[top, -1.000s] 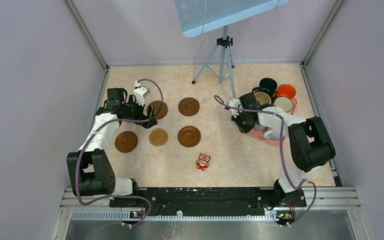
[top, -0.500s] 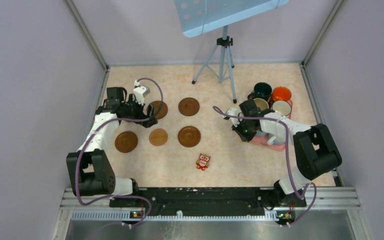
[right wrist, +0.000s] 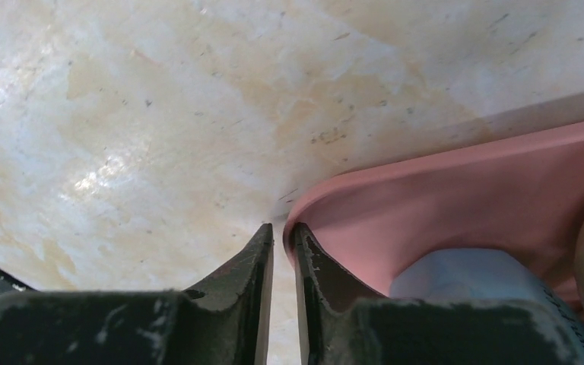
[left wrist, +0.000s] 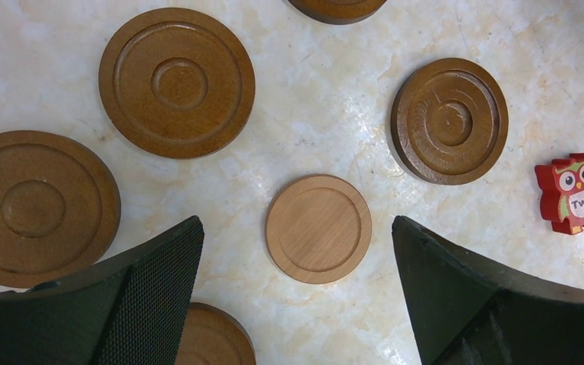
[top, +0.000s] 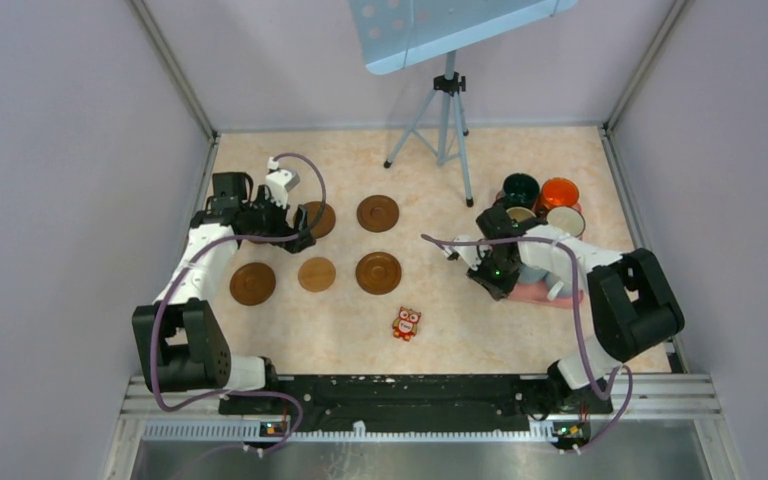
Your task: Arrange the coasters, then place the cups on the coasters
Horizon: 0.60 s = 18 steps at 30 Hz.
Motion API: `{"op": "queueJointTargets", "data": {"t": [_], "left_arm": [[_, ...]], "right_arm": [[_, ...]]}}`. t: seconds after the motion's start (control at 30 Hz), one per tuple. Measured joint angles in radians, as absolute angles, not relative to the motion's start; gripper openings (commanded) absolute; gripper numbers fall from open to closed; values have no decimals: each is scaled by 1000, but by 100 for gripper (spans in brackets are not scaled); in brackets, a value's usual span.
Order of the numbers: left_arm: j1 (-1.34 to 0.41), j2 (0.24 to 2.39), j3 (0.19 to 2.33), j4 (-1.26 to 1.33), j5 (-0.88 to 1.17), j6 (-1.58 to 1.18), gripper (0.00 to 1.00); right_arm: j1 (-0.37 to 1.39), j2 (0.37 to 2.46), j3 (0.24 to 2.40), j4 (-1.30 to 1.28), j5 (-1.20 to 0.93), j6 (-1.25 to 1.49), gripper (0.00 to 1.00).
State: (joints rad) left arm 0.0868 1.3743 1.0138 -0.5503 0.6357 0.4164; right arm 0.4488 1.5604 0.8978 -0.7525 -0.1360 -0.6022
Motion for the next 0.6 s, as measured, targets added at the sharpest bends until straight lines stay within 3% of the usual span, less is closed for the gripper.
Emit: {"op": "queueJointTargets", "data": {"t": [0.4,0.6], "left_arm": [[73,1375,1032,-564,662,423,99],[39,1380,1055,-579,667,433,99]], "right_arm": [[469,1418,966,-938,-231,-598,53],[385,1310,1111,-956,-354,-545,53]]}}
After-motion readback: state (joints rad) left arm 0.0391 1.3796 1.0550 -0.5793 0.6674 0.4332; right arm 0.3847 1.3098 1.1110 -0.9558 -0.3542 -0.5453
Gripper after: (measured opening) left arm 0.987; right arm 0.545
